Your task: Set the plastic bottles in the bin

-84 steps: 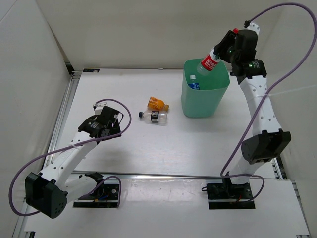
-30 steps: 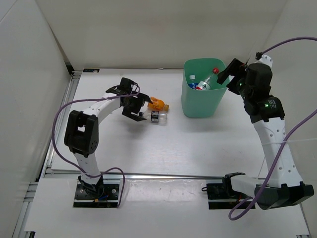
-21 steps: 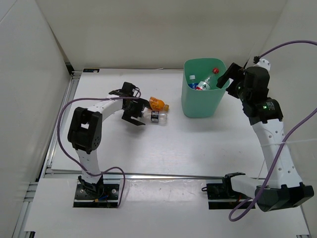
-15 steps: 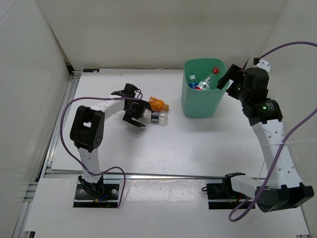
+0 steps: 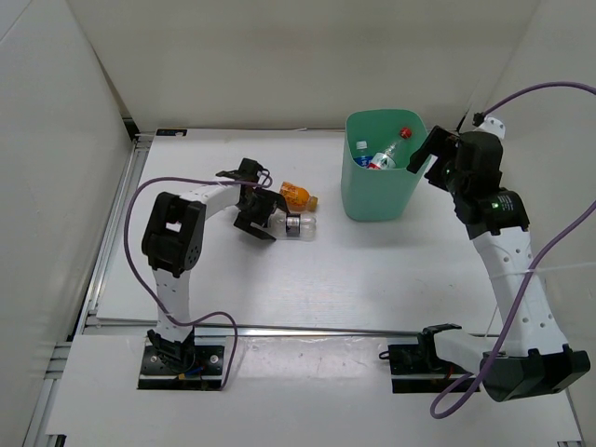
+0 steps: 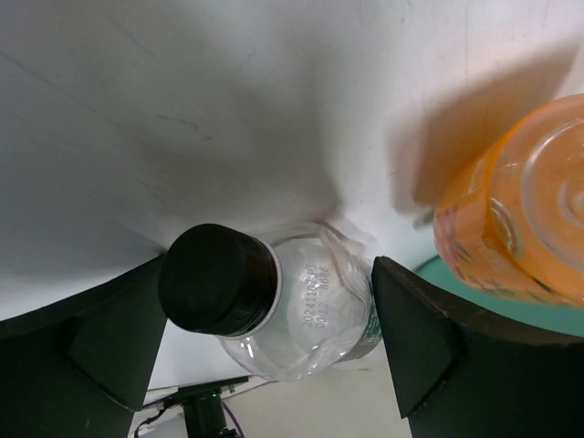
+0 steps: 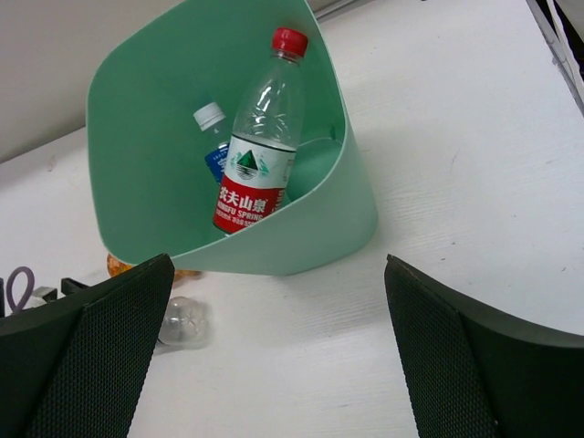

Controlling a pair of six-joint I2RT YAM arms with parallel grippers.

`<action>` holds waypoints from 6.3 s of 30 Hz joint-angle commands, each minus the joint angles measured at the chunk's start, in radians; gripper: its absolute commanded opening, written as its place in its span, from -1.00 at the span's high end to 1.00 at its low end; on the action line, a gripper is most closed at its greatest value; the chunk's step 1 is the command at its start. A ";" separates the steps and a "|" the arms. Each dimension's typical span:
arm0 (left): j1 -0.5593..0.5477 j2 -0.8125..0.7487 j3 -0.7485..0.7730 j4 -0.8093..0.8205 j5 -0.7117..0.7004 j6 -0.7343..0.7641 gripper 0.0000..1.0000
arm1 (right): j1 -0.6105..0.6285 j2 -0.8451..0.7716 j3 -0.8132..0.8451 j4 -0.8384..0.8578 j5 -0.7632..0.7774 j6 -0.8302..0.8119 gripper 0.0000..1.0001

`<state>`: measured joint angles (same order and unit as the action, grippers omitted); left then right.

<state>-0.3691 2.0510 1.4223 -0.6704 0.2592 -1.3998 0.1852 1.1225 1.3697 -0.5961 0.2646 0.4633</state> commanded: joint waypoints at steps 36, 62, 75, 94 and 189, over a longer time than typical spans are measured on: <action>0.024 -0.321 0.255 -0.196 -0.090 0.277 0.47 | -0.003 -0.041 -0.012 -0.060 0.238 0.034 -0.99; -0.047 0.158 1.132 0.136 0.132 0.363 0.32 | -0.012 -0.499 -0.348 -0.493 0.332 0.330 -0.99; -0.183 0.205 1.141 0.247 0.051 0.413 0.25 | -0.012 -0.609 -0.417 -0.525 0.323 0.273 -0.99; -0.243 0.271 1.141 0.316 -0.002 0.351 -0.14 | -0.012 -0.587 -0.406 -0.525 0.303 0.273 -0.99; 0.120 0.058 0.631 -0.169 -0.144 0.113 0.30 | -0.012 -0.446 -0.478 -0.407 0.265 0.230 -0.99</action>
<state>-0.3210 2.3142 2.0098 -0.9127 0.1516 -1.3048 0.1761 0.6609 0.9009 -1.0431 0.5201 0.7002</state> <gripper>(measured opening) 0.753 0.994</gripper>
